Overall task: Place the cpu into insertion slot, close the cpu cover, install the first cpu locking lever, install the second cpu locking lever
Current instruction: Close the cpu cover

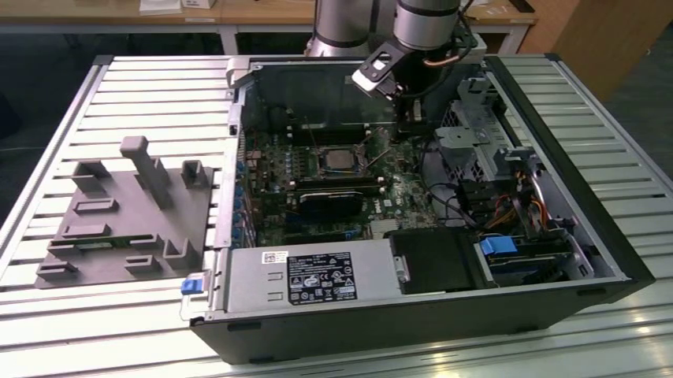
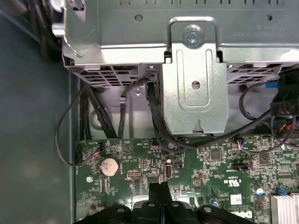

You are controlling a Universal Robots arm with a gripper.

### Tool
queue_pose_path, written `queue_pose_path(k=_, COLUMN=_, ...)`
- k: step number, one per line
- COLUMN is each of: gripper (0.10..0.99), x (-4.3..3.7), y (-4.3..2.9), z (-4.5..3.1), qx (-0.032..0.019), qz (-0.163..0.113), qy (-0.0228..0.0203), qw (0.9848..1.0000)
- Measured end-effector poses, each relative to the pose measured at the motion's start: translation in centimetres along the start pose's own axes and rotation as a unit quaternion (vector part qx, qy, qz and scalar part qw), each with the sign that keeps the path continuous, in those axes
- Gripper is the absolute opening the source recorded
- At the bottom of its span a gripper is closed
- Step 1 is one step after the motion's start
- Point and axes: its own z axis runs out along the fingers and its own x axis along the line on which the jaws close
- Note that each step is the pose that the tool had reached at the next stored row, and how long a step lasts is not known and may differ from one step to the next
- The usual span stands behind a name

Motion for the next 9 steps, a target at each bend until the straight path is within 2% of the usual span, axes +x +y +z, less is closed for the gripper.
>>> queue_pose_path(k=3, gripper=0.102, x=0.01, y=0.00, z=0.43, qx=0.0002, qz=0.000, qy=-0.0002, qw=1.0000)
queue_pose_path(k=9, gripper=0.102, x=0.01, y=0.00, z=0.48, qx=0.0003, qz=0.000, qy=-0.0004, qw=1.0000)
